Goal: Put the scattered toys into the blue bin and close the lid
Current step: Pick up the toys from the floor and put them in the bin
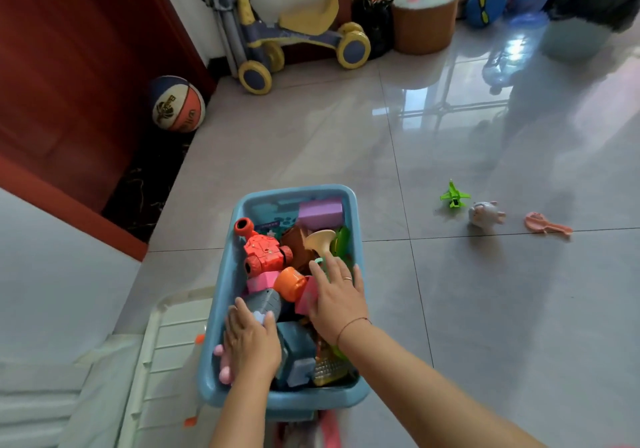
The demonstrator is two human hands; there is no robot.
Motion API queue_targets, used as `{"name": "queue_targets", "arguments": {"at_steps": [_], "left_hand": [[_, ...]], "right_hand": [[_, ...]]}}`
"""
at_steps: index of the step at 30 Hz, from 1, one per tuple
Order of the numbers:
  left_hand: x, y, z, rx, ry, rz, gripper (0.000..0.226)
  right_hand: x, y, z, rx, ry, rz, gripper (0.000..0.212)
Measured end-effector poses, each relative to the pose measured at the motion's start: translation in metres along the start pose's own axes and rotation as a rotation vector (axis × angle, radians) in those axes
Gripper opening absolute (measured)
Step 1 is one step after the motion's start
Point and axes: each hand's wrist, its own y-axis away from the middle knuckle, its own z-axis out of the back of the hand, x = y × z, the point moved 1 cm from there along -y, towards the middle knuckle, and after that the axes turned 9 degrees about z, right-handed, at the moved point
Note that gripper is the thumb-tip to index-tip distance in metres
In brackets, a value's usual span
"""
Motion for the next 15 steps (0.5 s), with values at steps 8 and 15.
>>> {"name": "queue_targets", "arguments": {"at_steps": [8,15], "left_hand": [[0.004,-0.004,-0.014,-0.029,-0.119,-0.037,0.063],[-0.016,-0.012,0.002,-0.010,0.172,0.106,0.068]], "right_hand": [[-0.021,-0.010,-0.022,0.104,0.266,0.179,0.068],[-0.023,-0.007,-0.011,-0.062,0.022,0.183,0.065]]}}
